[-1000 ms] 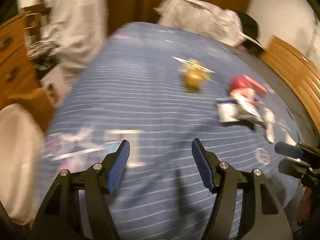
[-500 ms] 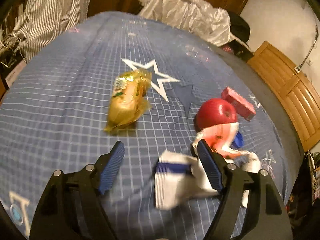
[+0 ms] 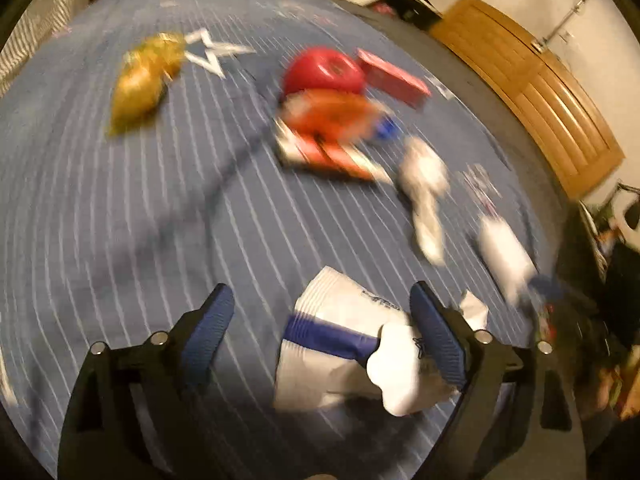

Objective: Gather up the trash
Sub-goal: 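Grasp the white alcohol wipes pack with the left tool while the right tool grasps bubble wrap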

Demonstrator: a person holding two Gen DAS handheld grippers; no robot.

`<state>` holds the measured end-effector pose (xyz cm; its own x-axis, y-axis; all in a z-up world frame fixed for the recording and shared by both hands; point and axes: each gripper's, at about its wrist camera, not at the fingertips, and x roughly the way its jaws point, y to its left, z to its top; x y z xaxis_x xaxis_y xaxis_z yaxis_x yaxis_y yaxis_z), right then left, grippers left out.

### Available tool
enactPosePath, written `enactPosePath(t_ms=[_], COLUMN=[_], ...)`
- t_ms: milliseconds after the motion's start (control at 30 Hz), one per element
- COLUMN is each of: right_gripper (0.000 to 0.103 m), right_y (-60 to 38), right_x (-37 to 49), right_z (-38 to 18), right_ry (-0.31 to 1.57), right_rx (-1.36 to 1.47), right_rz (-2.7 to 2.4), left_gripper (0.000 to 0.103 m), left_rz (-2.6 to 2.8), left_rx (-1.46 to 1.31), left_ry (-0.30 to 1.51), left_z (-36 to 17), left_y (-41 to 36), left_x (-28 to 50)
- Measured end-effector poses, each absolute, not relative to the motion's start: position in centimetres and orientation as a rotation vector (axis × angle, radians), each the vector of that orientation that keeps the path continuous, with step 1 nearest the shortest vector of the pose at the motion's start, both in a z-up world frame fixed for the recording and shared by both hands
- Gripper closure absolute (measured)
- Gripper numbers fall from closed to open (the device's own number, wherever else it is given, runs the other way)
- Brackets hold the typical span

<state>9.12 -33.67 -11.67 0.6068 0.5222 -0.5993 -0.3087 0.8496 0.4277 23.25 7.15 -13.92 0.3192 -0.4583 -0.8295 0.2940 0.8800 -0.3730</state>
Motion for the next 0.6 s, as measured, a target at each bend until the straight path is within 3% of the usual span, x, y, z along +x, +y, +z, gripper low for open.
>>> enactPosePath(t_ms=[233, 600], right_gripper=[0.035, 0.030], right_y=[-34.3, -31.7], right_x=[8.6, 7.2], right_z=[-11.7, -10.0], right_ry=[0.775, 0.754], right_rx=[0.274, 0.107], right_rz=[0.481, 0.589], left_gripper=[0.014, 0.014], left_rz=[-0.421, -0.358], left_rx=[-0.032, -0.270], left_ry=[1.071, 1.069], left_z=[-12.0, -10.8], left_y=[8.5, 12.2], left_x=[19.0, 14.4])
